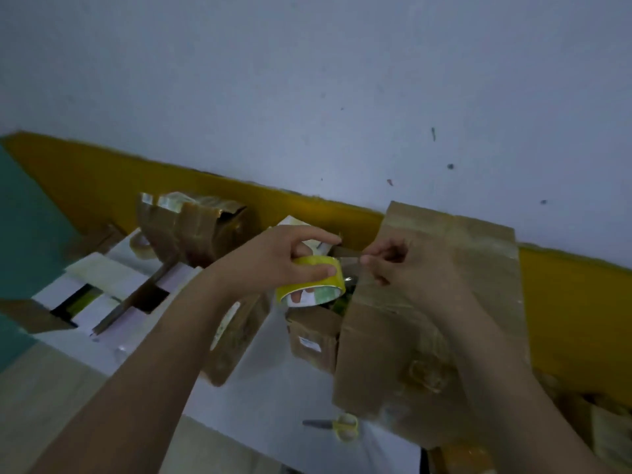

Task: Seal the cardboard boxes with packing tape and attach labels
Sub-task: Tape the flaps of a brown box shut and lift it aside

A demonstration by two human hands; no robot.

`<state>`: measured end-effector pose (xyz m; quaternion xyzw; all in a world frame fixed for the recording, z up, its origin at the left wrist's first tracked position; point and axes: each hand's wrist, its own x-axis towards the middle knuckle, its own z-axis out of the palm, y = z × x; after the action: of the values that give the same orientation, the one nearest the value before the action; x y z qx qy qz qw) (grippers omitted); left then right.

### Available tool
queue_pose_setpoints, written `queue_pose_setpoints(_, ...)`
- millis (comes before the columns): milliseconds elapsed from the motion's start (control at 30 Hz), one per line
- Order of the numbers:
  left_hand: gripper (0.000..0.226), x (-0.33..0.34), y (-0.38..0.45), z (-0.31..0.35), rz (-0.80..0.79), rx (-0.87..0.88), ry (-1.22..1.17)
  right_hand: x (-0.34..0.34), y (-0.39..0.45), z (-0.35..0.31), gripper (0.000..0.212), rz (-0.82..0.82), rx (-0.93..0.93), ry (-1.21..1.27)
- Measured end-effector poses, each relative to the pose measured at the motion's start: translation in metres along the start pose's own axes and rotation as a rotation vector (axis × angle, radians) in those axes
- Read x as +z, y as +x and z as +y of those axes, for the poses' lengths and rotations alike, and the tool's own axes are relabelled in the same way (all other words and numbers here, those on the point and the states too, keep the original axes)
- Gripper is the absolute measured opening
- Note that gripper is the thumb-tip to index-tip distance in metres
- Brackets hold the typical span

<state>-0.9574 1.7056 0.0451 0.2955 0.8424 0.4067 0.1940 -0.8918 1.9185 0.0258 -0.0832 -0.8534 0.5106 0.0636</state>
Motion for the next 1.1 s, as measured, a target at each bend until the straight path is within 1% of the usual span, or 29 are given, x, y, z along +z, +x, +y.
queue_pose_setpoints(100, 0.040, 0.003, 0.021, 0.001, -0.072, 0.024, 0.115, -0.012, -0.010, 0.013, 0.009, 0.057, 0.099, 0.006)
queue_pose_setpoints(233, 0.031, 0.012, 0.044, 0.002, -0.226, 0.038, 0.144, -0.023, -0.026, 0.025, 0.008, 0.129, 0.220, 0.027)
queue_pose_setpoints(300, 0.024, 0.008, 0.055, -0.002, -0.245, 0.078, 0.292, -0.030, -0.034, 0.029, 0.008, 0.183, 0.249, -0.008)
queue_pose_setpoints(333, 0.029, 0.002, 0.060, -0.007, -0.230, 0.096, 0.386, -0.037, -0.037, 0.033, 0.009, 0.230, 0.267, -0.037)
queue_pose_setpoints(400, 0.047, -0.011, 0.070, -0.021, -0.197, 0.098, 0.450, -0.052, -0.042, 0.041, 0.010, 0.303, 0.312, -0.054)
queue_pose_setpoints(467, 0.056, -0.016, 0.077, -0.030, -0.229, 0.121, 0.435, -0.062, -0.047, 0.048, 0.011, 0.295, 0.357, -0.064)
queue_pose_setpoints(633, 0.058, 0.008, 0.087, -0.041, -0.303, 0.149, 0.408, -0.067, -0.055, 0.060, 0.012, 0.282, 0.401, -0.148)
queue_pose_setpoints(800, 0.060, 0.021, 0.101, -0.047, -0.395, 0.104, 0.376, -0.071, -0.060, 0.068, 0.010, 0.275, 0.415, -0.223)
queue_pose_setpoints(900, 0.062, 0.024, 0.108, -0.051, -0.443, 0.044, 0.360, -0.069, -0.057, 0.068, 0.011, 0.250, 0.412, -0.304)
queue_pose_setpoints(1000, 0.057, 0.025, 0.110, -0.052, -0.495, 0.011, 0.336, -0.067, -0.056, 0.067, 0.013, 0.233, 0.398, -0.357)
queue_pose_setpoints(1100, 0.058, 0.027, 0.111, -0.050, -0.520, -0.019, 0.324, -0.063, -0.056, 0.063, 0.014, 0.221, 0.359, -0.503)
